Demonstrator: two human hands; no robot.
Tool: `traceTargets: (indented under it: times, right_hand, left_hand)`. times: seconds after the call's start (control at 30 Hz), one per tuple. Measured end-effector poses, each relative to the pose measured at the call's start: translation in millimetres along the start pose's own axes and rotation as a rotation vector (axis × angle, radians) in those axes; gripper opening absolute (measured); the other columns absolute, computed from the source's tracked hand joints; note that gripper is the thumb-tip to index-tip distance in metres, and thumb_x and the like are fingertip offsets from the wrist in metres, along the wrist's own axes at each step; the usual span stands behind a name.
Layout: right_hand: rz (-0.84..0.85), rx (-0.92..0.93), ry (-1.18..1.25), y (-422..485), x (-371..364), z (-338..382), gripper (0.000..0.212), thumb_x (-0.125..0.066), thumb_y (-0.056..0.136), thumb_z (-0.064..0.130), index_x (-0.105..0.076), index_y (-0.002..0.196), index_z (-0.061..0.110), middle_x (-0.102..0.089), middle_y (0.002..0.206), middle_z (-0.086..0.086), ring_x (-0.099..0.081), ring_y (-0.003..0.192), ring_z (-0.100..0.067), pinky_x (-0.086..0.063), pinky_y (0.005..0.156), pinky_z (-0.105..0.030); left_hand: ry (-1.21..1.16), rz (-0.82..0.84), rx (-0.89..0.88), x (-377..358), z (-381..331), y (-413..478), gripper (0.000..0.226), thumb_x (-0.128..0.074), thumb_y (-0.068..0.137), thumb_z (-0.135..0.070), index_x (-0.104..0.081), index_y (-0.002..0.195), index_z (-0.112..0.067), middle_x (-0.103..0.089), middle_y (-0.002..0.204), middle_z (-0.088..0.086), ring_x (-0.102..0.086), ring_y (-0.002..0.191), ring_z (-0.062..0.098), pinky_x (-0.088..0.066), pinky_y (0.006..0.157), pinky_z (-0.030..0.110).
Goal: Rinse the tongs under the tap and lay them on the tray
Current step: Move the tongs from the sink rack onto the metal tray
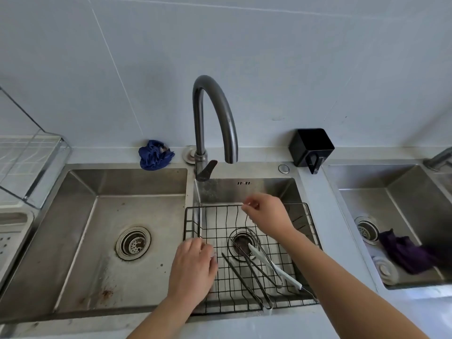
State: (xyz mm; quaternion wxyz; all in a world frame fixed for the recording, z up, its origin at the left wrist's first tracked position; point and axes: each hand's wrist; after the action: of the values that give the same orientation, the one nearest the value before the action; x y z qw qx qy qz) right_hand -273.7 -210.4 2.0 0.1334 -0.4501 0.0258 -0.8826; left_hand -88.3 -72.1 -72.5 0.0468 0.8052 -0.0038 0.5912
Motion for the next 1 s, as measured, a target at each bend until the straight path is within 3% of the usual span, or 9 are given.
traceTargets:
  times: [0.07, 0.17, 0.27, 0.4, 0.5, 0.57, 0.7, 0.83, 1.0]
  right_hand:
    - [0.066, -0.07, -0.041, -23.0, 0.4, -17.5, 0.014, -0.067, 0.095, 0.031, -0.076, 0.102, 0.022, -0.068, 0.083, 0.012, -0.065, 0.077, -0.008, -0.052, 0.074, -0.026]
    - [0.158, -0.119, -0.175, -53.1, -7.4, -38.5, 0.014, -0.062, 0.094, 0.028, -0.075, 0.095, 0.023, -0.07, 0.083, 0.011, -0.065, 0.079, -0.011, -0.05, 0.071, -0.026]
    - [0.192, -0.125, -0.304, -72.1, -16.8, -49.8, 0.016, -0.061, 0.093, 0.031, -0.073, 0.095, 0.021, -0.073, 0.092, 0.001, -0.066, 0.084, -0.019, -0.053, 0.075, -0.03]
    - [0.202, -0.108, -0.407, -85.8, -25.3, -59.0, 0.016, -0.066, 0.092, 0.035, -0.064, 0.094, 0.019, -0.061, 0.092, 0.0, -0.056, 0.079, -0.02, -0.046, 0.069, -0.03]
    - [0.223, -0.098, -0.469, -92.8, -32.9, -63.0, 0.024, -0.067, 0.093, 0.04, -0.061, 0.102, 0.019, -0.061, 0.101, -0.004, -0.061, 0.089, -0.023, -0.051, 0.074, -0.033]
    - [0.218, -0.09, -0.49, -94.4, -36.6, -65.3, 0.035, -0.066, 0.093, 0.045, -0.06, 0.113, 0.017, -0.062, 0.11, -0.006, -0.064, 0.098, -0.026, -0.052, 0.079, -0.036]
    - [0.212, -0.092, -0.472, -93.8, -40.9, -66.1, 0.046, -0.07, 0.088, 0.052, -0.058, 0.113, 0.016, -0.063, 0.108, -0.004, -0.065, 0.095, -0.023, -0.051, 0.076, -0.033]
    - [0.242, -0.116, -0.48, -92.6, -46.2, -63.9, 0.04, -0.069, 0.092, 0.046, -0.06, 0.113, 0.014, -0.065, 0.107, -0.003, -0.064, 0.09, -0.022, -0.048, 0.071, -0.031]
    - [0.234, -0.107, -0.495, -90.3, -49.1, -62.2, 0.021, -0.065, 0.093, 0.03, -0.063, 0.106, 0.013, -0.064, 0.099, -0.004, -0.057, 0.08, -0.021, -0.04, 0.065, -0.029]
  left_hand:
    - [-0.218, 0.131, 0.157, 2.6, -17.6, -1.6, 0.009, -0.067, 0.089, -0.03, -0.07, 0.091, -0.021, -0.057, 0.082, -0.014, -0.059, 0.082, 0.012, -0.055, 0.075, 0.029]
    - [-0.489, 0.313, 0.467, -7.1, -39.3, 1.1, 0.023, -0.058, 0.095, -0.042, -0.063, 0.103, -0.021, -0.065, 0.093, -0.012, -0.063, 0.085, 0.011, -0.054, 0.079, 0.032]
    - [-0.515, 0.368, 0.563, -18.4, -54.8, 7.5, 0.047, -0.058, 0.094, -0.048, -0.057, 0.122, -0.01, -0.068, 0.103, 0.0, -0.067, 0.094, 0.019, -0.049, 0.079, 0.03]
    - [-0.497, 0.423, 0.638, -26.0, -69.9, 11.9, 0.071, -0.061, 0.086, -0.057, -0.046, 0.132, -0.005, -0.064, 0.077, -0.007, -0.058, 0.064, 0.006, -0.04, 0.054, 0.026]
    - [-0.498, 0.447, 0.72, -33.2, -77.2, 14.3, 0.089, -0.065, 0.084, -0.053, -0.029, 0.146, 0.0, -0.063, 0.078, -0.007, -0.059, 0.07, 0.013, -0.041, 0.059, 0.027]
    - [-0.531, 0.448, 0.798, -38.0, -79.9, 14.3, 0.072, -0.067, 0.085, -0.041, -0.041, 0.136, 0.001, -0.06, 0.075, -0.006, -0.063, 0.075, 0.019, -0.04, 0.058, 0.027]
    - [-0.767, 0.433, 0.956, -43.3, -78.7, 13.4, 0.014, -0.066, 0.084, -0.016, -0.059, 0.085, -0.004, -0.068, 0.075, 0.011, -0.071, 0.067, 0.03, -0.039, 0.051, 0.026]
    - [-0.905, 0.476, 1.018, -44.2, -72.7, 18.4, 0.015, -0.065, 0.085, -0.006, -0.063, 0.094, 0.007, -0.075, 0.076, 0.022, -0.067, 0.049, 0.027, -0.034, 0.037, 0.02]
    - [-0.979, 0.435, 1.052, -45.6, -68.4, 17.3, 0.018, -0.063, 0.087, -0.004, -0.06, 0.098, 0.01, -0.072, 0.085, 0.031, -0.066, 0.047, 0.033, -0.048, 0.04, 0.027]
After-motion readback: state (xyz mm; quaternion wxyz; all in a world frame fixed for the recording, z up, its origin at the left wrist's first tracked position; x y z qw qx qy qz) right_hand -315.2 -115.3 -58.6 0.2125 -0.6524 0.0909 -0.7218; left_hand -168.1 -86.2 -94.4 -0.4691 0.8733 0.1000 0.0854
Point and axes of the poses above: each hand's wrist, its own y-axis towards the middle knuckle, its own x-axis out of the back of the hand, z = x × y
